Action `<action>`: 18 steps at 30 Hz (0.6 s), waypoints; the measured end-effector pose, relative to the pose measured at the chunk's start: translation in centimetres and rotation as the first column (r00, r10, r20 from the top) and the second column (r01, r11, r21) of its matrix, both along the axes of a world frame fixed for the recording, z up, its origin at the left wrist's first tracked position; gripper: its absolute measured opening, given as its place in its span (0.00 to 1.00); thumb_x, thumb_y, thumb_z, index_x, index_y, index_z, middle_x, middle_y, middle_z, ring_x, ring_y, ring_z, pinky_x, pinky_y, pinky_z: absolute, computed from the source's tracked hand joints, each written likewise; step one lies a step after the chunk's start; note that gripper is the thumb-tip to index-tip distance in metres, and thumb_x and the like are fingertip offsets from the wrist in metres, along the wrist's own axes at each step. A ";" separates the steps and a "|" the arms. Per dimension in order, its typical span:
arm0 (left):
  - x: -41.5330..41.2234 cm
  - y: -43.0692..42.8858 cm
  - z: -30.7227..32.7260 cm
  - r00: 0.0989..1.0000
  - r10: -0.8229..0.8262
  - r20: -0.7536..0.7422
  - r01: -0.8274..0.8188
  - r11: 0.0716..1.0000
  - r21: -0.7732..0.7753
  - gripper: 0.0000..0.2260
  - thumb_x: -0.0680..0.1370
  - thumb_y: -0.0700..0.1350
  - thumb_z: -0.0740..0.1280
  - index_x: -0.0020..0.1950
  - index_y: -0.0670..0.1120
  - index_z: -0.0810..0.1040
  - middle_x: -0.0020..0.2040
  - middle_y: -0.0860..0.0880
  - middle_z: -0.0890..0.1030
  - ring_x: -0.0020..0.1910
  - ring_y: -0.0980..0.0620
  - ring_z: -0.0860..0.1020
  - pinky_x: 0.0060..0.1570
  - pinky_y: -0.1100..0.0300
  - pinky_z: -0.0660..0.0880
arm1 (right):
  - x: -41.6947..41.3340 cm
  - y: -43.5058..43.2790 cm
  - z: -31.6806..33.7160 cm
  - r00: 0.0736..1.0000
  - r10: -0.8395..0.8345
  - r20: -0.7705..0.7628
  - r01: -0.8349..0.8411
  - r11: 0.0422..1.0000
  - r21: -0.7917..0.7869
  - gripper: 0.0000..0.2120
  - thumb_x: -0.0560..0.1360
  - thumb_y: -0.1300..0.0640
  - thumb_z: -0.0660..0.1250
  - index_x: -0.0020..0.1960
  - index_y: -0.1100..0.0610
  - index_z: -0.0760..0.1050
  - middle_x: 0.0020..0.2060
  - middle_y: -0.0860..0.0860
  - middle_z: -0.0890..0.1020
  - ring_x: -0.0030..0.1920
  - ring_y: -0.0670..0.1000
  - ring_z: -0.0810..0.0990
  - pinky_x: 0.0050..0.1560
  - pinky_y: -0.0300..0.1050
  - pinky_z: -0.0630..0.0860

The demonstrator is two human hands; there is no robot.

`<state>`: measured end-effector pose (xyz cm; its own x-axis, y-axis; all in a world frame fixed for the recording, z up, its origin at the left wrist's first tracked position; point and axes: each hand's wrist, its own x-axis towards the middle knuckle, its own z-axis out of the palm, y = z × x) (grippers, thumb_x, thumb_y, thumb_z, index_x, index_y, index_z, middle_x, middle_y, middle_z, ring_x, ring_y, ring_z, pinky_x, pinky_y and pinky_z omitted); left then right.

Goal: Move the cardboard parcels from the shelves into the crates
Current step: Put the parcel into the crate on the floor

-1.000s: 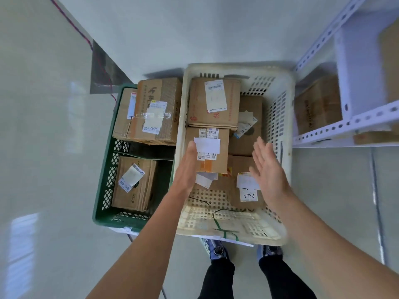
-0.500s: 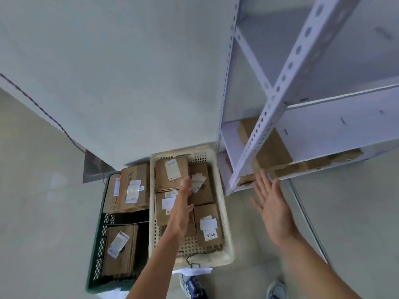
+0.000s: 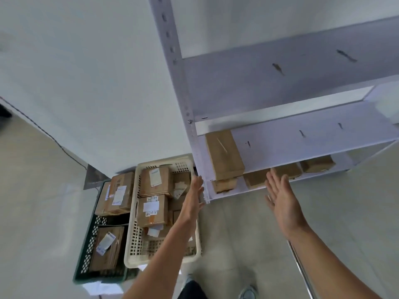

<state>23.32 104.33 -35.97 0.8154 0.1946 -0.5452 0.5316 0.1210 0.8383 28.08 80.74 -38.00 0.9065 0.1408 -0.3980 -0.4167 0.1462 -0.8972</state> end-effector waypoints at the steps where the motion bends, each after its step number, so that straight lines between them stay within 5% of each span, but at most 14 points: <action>1: 0.3 -0.7 0.0 1.000 0.008 -0.013 -0.008 1.000 -0.002 0.39 0.80 0.71 0.50 0.87 0.51 0.61 0.85 0.49 0.66 0.84 0.48 0.65 0.80 0.42 0.64 | 0.5 -0.7 -0.2 1.000 0.001 -0.006 -0.001 1.000 0.005 0.43 0.74 0.26 0.52 0.85 0.42 0.58 0.83 0.40 0.63 0.83 0.44 0.61 0.80 0.50 0.58; 7: 3.3 -2.7 -2.3 0.997 0.031 -0.075 -0.033 0.999 -0.024 0.34 0.87 0.67 0.48 0.88 0.50 0.57 0.86 0.50 0.64 0.84 0.49 0.64 0.81 0.41 0.61 | 4.5 -2.5 -2.2 0.998 0.053 -0.024 -0.053 0.998 -0.026 0.50 0.70 0.17 0.57 0.85 0.40 0.57 0.83 0.39 0.62 0.81 0.43 0.62 0.81 0.52 0.58; 18: 16.3 -1.7 -8.5 0.983 0.006 -0.183 -0.013 0.999 -0.037 0.34 0.87 0.69 0.49 0.89 0.52 0.55 0.89 0.49 0.57 0.87 0.46 0.57 0.83 0.39 0.58 | 16.3 -1.2 -8.1 0.980 0.069 -0.187 -0.098 0.983 -0.154 0.35 0.84 0.31 0.46 0.86 0.47 0.56 0.85 0.45 0.60 0.84 0.48 0.59 0.81 0.55 0.55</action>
